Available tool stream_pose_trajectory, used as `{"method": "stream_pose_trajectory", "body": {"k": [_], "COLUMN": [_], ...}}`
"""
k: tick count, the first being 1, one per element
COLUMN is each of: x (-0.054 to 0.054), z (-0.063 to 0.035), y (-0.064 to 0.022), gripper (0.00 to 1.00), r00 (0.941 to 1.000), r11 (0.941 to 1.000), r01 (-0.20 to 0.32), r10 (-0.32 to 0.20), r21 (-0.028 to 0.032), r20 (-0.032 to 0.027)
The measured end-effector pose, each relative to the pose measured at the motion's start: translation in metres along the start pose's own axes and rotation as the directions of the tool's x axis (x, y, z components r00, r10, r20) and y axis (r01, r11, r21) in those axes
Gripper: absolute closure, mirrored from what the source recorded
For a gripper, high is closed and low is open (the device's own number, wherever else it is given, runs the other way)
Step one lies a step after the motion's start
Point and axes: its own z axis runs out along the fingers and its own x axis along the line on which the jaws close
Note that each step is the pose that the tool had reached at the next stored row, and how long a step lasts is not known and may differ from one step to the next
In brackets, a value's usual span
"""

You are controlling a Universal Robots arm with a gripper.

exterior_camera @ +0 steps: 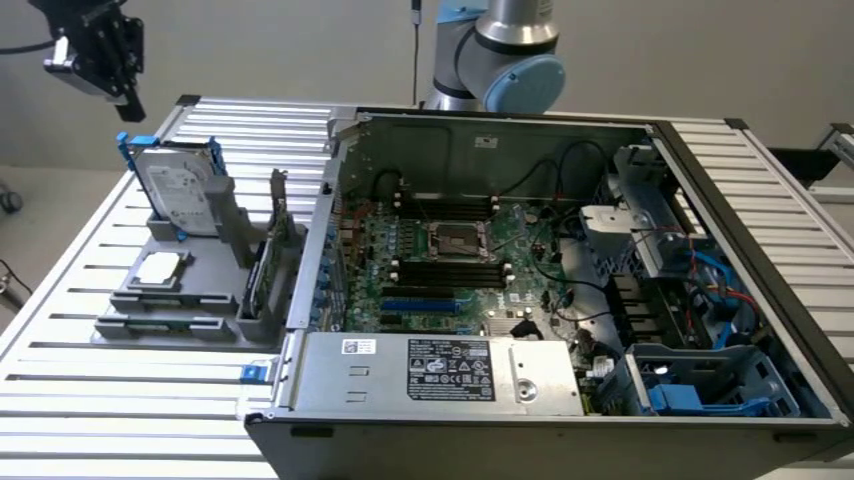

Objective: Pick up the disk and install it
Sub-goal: 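Pick up the disk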

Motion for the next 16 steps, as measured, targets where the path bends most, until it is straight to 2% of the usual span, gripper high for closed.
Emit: {"method": "stream_pose_trajectory", "body": {"k": [4,5,7,8,10,11,13,14,15,16], "x": [-0.0022,-0.0022,-0.0022,-0.0022,-0.0022,-0.0022,-0.0023,-0.0023,-0.0023,-0.0020], "z": [0.0000,0.0000,-0.0001,-0.0002,-0.0001,-0.0001,0.0008,0.0025,0.0042,0.0060], "y": [0.0008,0.0009,0.0008,0.0008,0.0008,0.0008,0.0007,0.0007,0.0008,0.0007], "gripper": [0.88,0.83,0.71,0.71,0.59,0.59,0.47,0.47,0.40,0.40], "r00": [1.0000,1.0000,1.0000,1.0000,1.0000,1.0000,1.0000,1.0000,1.0000,1.0000], "r11": [0.9999,0.9999,0.9999,0.9999,0.9999,0.9999,0.9999,0.9999,0.9999,0.9999], "r01": [0.003,0.004,0.005,0.005,0.005,0.005,0.005,0.005,0.005,0.005], "r10": [-0.003,-0.004,-0.005,-0.005,-0.005,-0.005,-0.005,-0.005,-0.005,-0.005], "r21": [-0.0120,-0.0133,-0.0138,-0.0140,-0.0138,-0.0138,-0.0136,-0.0137,-0.0139,-0.0137], "r20": [0.0003,0.0002,0.0002,0.0001,0.0002,0.0002,0.0002,0.0001,0.0000,0.0001]}}
